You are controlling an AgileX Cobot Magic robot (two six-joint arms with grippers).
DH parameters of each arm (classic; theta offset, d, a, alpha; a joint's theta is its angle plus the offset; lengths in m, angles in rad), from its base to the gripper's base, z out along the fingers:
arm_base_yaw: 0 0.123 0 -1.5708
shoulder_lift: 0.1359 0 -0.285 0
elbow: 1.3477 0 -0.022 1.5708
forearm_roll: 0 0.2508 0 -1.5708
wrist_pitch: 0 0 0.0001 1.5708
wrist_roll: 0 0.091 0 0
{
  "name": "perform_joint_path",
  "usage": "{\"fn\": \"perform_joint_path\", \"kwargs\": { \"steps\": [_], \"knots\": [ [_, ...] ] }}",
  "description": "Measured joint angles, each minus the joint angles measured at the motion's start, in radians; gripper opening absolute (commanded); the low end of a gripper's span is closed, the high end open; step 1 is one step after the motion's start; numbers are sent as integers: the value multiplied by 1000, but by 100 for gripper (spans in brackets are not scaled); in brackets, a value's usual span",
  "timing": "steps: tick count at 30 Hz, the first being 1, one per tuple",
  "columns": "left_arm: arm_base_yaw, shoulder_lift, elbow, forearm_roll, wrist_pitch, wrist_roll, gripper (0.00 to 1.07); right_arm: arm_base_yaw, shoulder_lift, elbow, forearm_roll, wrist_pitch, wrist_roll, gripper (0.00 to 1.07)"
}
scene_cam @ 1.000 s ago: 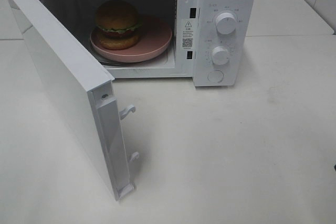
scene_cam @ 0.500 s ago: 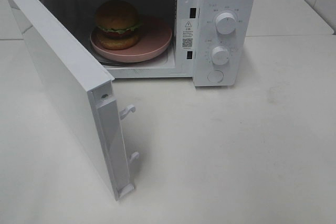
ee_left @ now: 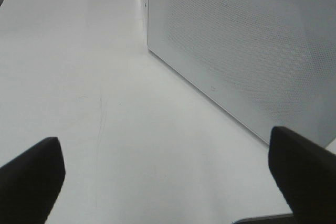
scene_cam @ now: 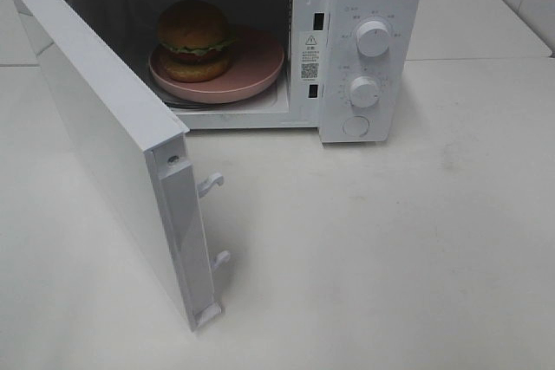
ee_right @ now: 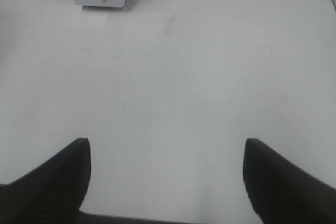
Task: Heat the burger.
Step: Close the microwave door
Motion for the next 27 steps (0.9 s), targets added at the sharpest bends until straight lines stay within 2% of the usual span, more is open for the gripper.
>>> {"fn": "perform_joint_path", "kwargs": {
  "steps": [2,6,27],
  "knots": [
    [0,0,0,0,0,0,98,0,-72,3,0,-1,-2,76],
    [0,0,0,0,0,0,98,0,-103,4,0,-3,-2,76],
    [0,0,0,0,0,0,98,0,-105,6,1,-3,-5,75]
  ]
}}
